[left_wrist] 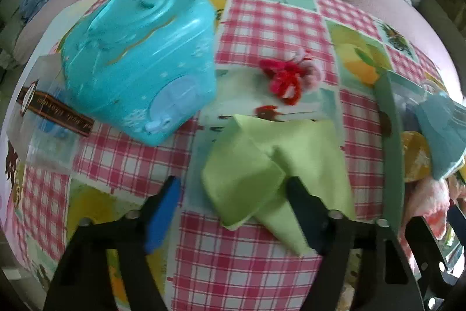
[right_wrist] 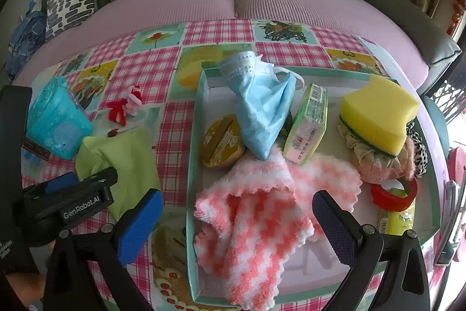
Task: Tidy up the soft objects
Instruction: 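Grasp the green cloth with the left tool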
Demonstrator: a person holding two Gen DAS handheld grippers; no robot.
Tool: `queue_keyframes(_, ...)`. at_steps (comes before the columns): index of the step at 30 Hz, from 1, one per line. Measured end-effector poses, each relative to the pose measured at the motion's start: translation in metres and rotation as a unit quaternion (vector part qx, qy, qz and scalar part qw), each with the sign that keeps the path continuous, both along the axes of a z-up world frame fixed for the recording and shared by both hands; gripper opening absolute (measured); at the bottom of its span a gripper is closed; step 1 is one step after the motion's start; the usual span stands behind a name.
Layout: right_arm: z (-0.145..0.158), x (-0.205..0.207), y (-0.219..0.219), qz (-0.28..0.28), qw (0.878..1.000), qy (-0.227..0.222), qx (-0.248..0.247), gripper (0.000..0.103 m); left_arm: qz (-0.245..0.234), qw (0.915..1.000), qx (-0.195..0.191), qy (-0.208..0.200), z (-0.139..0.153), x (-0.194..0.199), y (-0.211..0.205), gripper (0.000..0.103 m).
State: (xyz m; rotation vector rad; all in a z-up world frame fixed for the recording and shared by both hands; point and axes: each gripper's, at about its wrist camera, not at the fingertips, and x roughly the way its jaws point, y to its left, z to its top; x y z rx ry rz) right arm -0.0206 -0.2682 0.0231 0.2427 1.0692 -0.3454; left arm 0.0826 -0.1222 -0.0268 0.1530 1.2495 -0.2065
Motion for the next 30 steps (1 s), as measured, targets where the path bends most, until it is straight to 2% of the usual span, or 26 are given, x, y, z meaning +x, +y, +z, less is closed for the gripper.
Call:
queue_keyframes(2,0.0,0.0,0.0,-0.001,1.0,0.0,0.0,0.103,-0.014,0.9999,-0.003,-0.003,0.002,-0.002,-0.007,0.057)
queue_keyframes(6,0.0,0.0,0.0,-0.002,1.0,-0.001,0.0,0.103,-0.028,0.9996,-0.007,-0.008,0.003,-0.004,-0.021,0.046)
queue_keyframes(11,0.0,0.0,0.001,-0.002,1.0,-0.002,-0.002,0.103,-0.032,0.9991,-0.028,-0.009,0.007,-0.007,-0.018,0.023)
queue_keyframes(13,0.0,0.001,0.002,0.0,1.0,-0.003,-0.002,0.103,-0.031,0.9988,-0.036,-0.008,0.007,-0.005,-0.013,0.018)
queue_keyframes(20,0.004,0.004,0.006,0.005,1.0,-0.017,-0.001,0.103,-0.018,0.9976,-0.066,-0.003,0.012,-0.006,0.01,0.01)
queue_keyframes(30,0.014,0.012,0.021,0.021,0.999,-0.05,-0.005,0.103,0.024,0.9949,-0.097,-0.016,0.026,-0.005,0.048,0.009)
